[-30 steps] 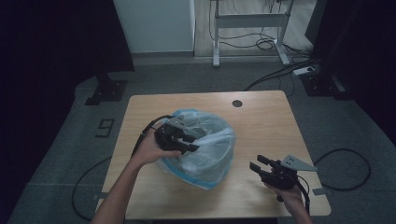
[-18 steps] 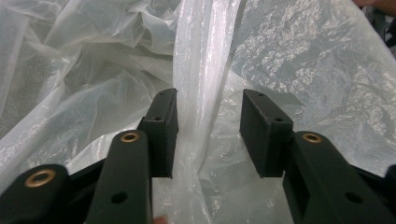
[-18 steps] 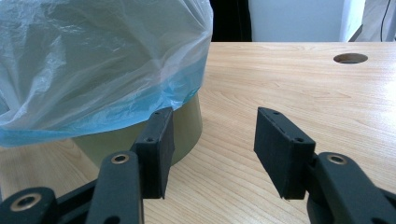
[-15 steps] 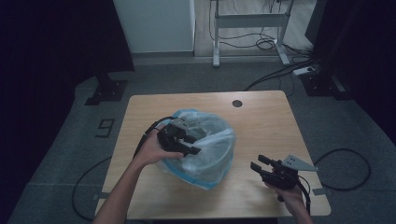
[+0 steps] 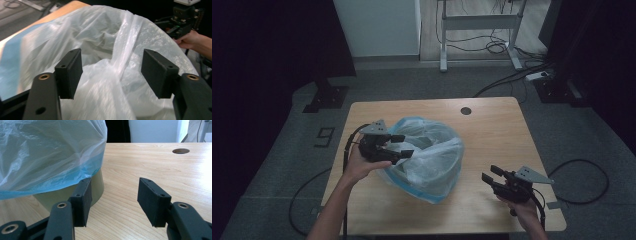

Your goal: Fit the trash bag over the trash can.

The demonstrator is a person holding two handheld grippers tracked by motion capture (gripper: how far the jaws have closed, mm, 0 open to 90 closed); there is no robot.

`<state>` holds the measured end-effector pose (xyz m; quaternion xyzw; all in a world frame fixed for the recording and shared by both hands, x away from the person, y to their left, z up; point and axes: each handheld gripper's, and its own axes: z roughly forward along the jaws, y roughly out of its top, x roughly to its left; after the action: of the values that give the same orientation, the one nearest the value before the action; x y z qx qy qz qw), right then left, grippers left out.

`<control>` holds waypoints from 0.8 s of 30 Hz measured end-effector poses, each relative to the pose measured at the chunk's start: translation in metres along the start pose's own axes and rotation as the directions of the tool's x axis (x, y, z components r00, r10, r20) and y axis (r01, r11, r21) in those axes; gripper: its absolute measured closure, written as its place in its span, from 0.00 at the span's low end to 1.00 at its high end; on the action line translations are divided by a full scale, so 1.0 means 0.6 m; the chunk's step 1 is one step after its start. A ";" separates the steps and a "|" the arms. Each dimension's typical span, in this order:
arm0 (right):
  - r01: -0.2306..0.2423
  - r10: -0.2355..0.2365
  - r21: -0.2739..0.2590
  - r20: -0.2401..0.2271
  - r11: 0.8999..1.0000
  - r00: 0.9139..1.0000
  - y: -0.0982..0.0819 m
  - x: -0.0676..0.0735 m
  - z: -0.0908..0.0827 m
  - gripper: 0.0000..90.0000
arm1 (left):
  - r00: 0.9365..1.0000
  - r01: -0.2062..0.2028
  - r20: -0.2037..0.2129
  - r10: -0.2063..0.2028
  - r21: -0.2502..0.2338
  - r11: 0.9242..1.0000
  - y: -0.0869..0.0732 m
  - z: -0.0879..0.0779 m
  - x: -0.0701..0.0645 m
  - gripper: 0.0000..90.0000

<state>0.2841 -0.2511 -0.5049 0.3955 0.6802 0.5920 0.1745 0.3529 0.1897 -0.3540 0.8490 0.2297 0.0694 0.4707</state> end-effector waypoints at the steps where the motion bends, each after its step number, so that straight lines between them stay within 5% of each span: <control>1: 0.001 -0.001 0.000 0.003 1.000 1.000 0.000 0.000 -0.001 0.49 | 1.000 0.007 -0.005 -0.007 -0.014 1.000 -0.005 -0.005 0.000 0.35; 15: 0.027 -0.029 0.031 0.054 0.999 0.998 -0.005 0.001 0.001 0.45 | 0.994 0.028 -0.099 -0.040 -0.119 0.993 -0.065 -0.065 -0.011 0.35; 24: 0.024 -0.027 0.043 0.074 0.999 0.997 -0.009 -0.002 -0.004 0.43 | 0.987 0.039 -0.147 -0.059 -0.134 0.990 -0.108 -0.088 -0.021 0.35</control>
<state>0.2817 -0.2538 -0.5097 0.4122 0.6906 0.5600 0.1988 0.3030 0.2536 -0.3778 0.8029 0.2804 0.1365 0.5081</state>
